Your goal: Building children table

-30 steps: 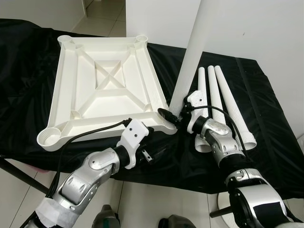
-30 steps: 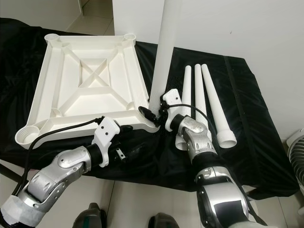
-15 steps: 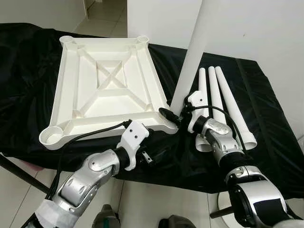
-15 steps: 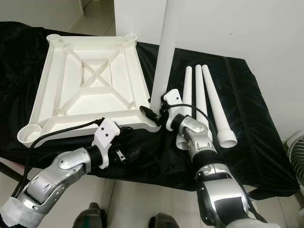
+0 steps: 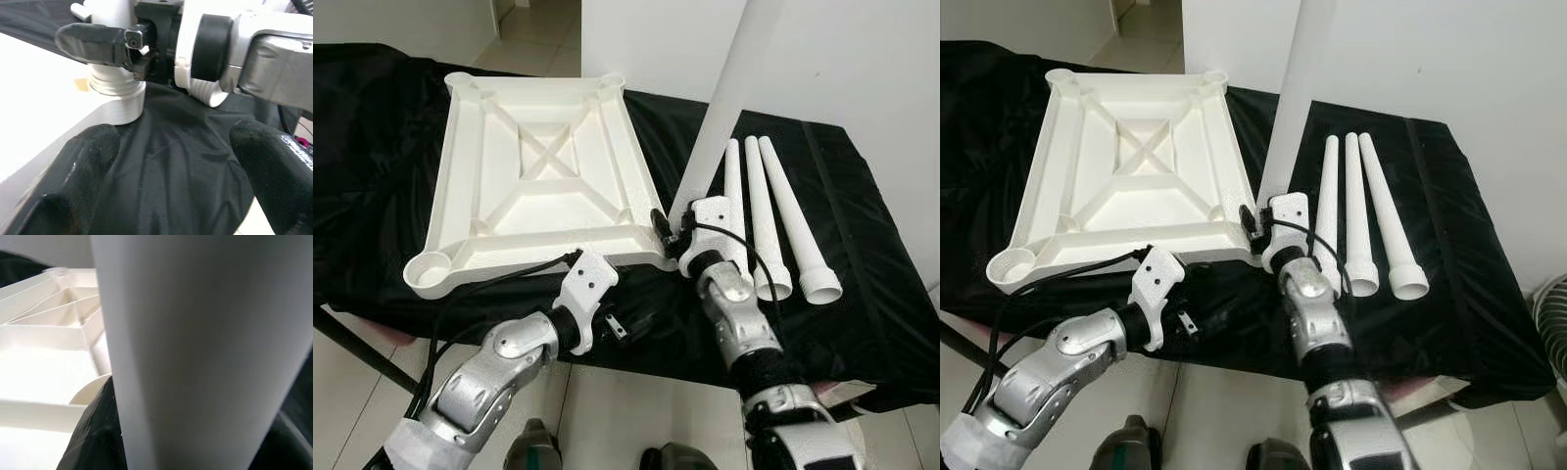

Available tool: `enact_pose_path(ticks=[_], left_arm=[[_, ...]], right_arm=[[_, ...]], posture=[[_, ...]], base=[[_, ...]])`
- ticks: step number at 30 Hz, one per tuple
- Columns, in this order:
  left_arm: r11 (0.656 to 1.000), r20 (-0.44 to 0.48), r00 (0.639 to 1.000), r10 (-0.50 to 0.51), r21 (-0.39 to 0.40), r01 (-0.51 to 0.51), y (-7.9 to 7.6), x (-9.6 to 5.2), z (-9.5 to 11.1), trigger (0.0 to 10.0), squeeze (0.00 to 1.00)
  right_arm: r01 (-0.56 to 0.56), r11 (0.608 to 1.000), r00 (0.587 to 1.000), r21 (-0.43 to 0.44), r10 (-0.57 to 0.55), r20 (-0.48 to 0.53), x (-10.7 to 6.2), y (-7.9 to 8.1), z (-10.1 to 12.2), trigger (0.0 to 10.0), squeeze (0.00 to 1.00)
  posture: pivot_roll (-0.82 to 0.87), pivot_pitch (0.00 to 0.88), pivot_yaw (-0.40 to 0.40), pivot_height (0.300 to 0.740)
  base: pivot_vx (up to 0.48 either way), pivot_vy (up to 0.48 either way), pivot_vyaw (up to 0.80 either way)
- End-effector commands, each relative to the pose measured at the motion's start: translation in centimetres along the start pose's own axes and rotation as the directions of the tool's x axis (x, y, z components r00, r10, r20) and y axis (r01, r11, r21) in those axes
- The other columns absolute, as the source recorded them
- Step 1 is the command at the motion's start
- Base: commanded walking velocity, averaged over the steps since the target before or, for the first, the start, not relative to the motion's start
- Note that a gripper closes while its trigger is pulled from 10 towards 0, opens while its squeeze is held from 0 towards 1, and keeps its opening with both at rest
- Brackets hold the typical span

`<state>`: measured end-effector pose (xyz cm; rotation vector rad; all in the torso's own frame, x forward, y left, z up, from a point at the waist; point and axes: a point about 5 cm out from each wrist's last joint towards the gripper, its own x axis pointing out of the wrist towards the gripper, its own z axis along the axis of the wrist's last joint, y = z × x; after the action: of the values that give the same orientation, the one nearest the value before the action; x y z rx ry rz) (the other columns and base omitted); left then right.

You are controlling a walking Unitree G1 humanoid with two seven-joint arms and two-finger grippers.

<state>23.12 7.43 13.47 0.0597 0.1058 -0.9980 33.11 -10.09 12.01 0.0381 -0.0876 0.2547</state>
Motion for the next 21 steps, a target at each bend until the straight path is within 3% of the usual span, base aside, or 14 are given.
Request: enact_pose_path(ticks=[1, 5, 8, 9, 11, 12, 21], left_arm=[[0.998, 0.008, 0.998, -0.063, 0.006, 0.063, -0.2, 0.1, 0.2, 10.0, 0.00], [0.998, 0.001, 0.998, -0.061, -0.001, 0.061, -0.2, 0.2, 0.1, 10.0, 0.00], [0.998, 0.000, 0.998, -0.060, -0.003, 0.060, -0.1, 0.2, 0.1, 10.0, 0.00], [0.998, -0.001, 0.998, -0.058, 0.003, 0.058, -0.1, 0.2, 0.1, 10.0, 0.00], [0.998, -0.001, 0.998, -0.058, 0.003, 0.058, -0.1, 0.2, 0.1, 10.0, 0.00], [0.999, 0.000, 0.999, -0.044, 0.026, 0.044, 0.0, 0.2, 0.1, 10.0, 0.00], [0.999, 0.001, 1.000, -0.020, 0.040, 0.020, 0.2, 0.2, 0.0, 10.0, 0.00]], right_arm=[[0.062, 0.998, 0.997, 0.001, -0.062, -0.035, -0.5, -0.6, -0.8, 10.0, 0.00], [0.095, 0.995, 0.995, 0.027, -0.094, -0.033, -0.8, 1.0, -0.8, 10.0, 0.00], [0.080, 0.997, 0.997, 0.021, -0.080, -0.022, -0.8, 1.3, -0.6, 10.0, 0.00], [0.070, 0.997, 0.997, 0.019, -0.070, -0.014, -0.8, 1.2, -0.4, 10.0, 0.19], [0.070, 0.997, 0.997, 0.019, -0.070, -0.014, -0.8, 1.2, -0.4, 10.0, 0.19], [0.054, 0.998, 0.999, 0.020, -0.054, 0.008, -0.9, 0.8, 0.1, 10.0, 1.00], [-0.028, 0.999, 0.999, 0.030, 0.027, 0.031, -1.1, 0.3, 0.9, 10.0, 1.00]], posture=[[0.07, 0.029, -0.057, 0.740], [0.06, 0.025, -0.052, 0.740], [0.06, 0.025, -0.052, 0.740], [0.06, 0.023, -0.053, 0.740], [0.06, 0.023, -0.053, 0.740], [0.07, 0.015, -0.056, 0.740], [0.07, 0.008, -0.058, 0.740]], base=[[0.000, 0.000, 0.00], [0.000, 0.000, 0.00], [0.000, 0.000, 0.00], [0.000, 0.000, 0.00], [0.000, 0.000, 0.00], [0.000, 0.000, 0.00], [0.000, 0.000, 0.00]])
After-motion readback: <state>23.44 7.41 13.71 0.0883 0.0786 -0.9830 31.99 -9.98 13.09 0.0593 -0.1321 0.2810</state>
